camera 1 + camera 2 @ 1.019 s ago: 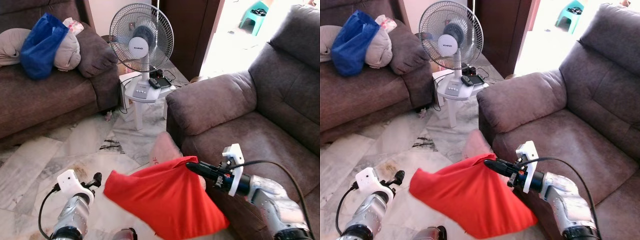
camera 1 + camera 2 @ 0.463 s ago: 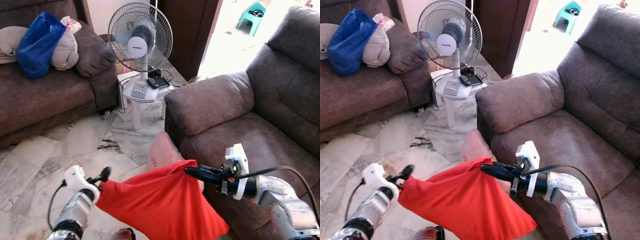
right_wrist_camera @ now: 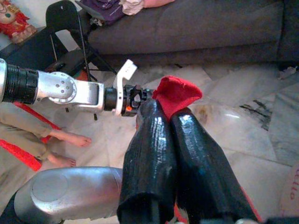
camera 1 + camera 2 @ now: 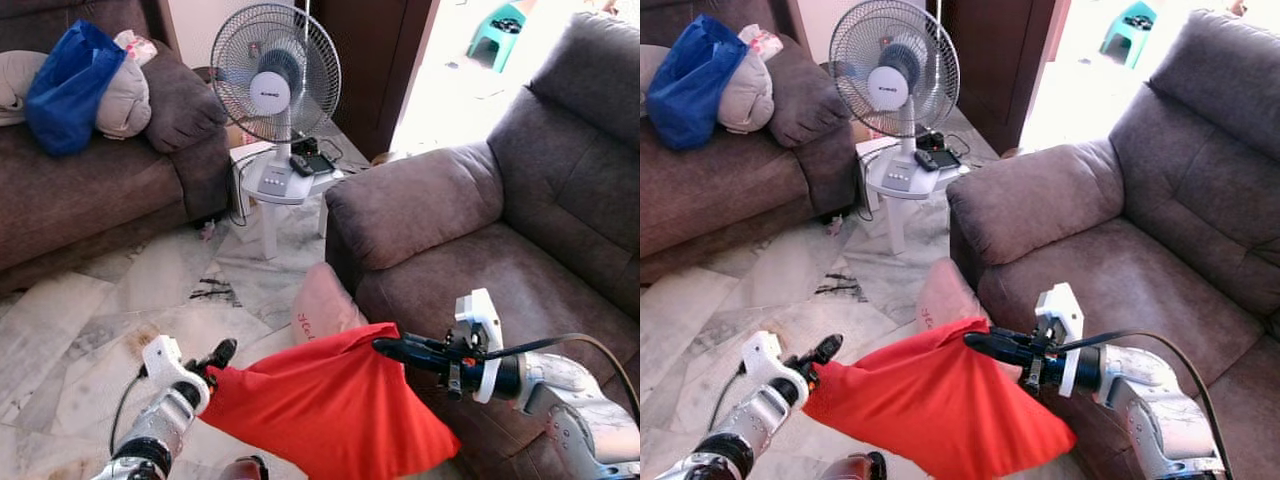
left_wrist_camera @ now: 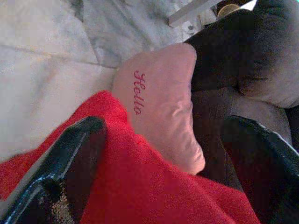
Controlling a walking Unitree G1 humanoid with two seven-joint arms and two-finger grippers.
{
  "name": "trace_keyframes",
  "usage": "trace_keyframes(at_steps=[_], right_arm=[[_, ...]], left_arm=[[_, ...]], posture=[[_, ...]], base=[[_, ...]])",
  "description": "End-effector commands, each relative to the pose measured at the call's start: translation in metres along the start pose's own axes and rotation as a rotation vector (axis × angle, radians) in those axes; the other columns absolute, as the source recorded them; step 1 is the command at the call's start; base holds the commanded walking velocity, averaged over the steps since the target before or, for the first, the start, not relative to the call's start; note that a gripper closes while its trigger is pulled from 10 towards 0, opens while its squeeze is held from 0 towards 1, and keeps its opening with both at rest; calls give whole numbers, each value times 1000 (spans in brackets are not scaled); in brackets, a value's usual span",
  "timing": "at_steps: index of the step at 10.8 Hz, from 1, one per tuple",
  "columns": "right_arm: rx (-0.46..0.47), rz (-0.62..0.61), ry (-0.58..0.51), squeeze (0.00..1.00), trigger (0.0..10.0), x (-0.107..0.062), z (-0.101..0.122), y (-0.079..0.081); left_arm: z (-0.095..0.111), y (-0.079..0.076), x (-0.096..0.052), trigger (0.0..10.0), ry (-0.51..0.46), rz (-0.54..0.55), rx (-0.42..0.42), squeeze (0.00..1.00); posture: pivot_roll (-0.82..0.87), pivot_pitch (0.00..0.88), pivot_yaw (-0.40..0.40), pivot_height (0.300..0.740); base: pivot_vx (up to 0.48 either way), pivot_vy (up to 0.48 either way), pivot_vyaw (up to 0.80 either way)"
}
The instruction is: Move the pillow to the sofa from floor
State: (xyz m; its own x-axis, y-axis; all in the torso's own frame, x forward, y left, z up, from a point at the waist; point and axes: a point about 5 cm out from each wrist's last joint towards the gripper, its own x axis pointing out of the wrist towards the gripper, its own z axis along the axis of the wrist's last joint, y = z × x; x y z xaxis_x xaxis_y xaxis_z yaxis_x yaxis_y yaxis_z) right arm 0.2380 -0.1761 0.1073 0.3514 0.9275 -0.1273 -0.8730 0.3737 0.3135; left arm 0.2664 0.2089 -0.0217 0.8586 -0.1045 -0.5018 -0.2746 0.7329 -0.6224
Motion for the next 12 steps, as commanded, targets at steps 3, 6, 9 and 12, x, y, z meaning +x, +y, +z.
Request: trace_keyframes(at_steps=[3, 6, 9, 12], right_arm=[[-86, 37, -70, 0, 10000, 0, 23, 6], [-86, 34, -61, 0, 10000, -3, 23, 5], [-89, 41, -54, 0, 10000, -6, 26, 7], [-95, 43, -29, 0, 10000, -15, 29, 9]], left_arm=[[-10, 10, -4, 10000, 7, 75, -104, 0], [-2, 14, -4, 10000, -54, 130, -174, 0], [5, 25, -7, 10000, -115, 238, -305, 0], [10, 24, -7, 10000, -133, 219, -394, 0]], posture=[[14, 48, -86, 740], [5, 47, -93, 740], [-17, 53, -106, 740], [-50, 58, -124, 740]], base=[[0, 0, 0], [0, 0, 0], [0, 0, 0], [0, 0, 0]])
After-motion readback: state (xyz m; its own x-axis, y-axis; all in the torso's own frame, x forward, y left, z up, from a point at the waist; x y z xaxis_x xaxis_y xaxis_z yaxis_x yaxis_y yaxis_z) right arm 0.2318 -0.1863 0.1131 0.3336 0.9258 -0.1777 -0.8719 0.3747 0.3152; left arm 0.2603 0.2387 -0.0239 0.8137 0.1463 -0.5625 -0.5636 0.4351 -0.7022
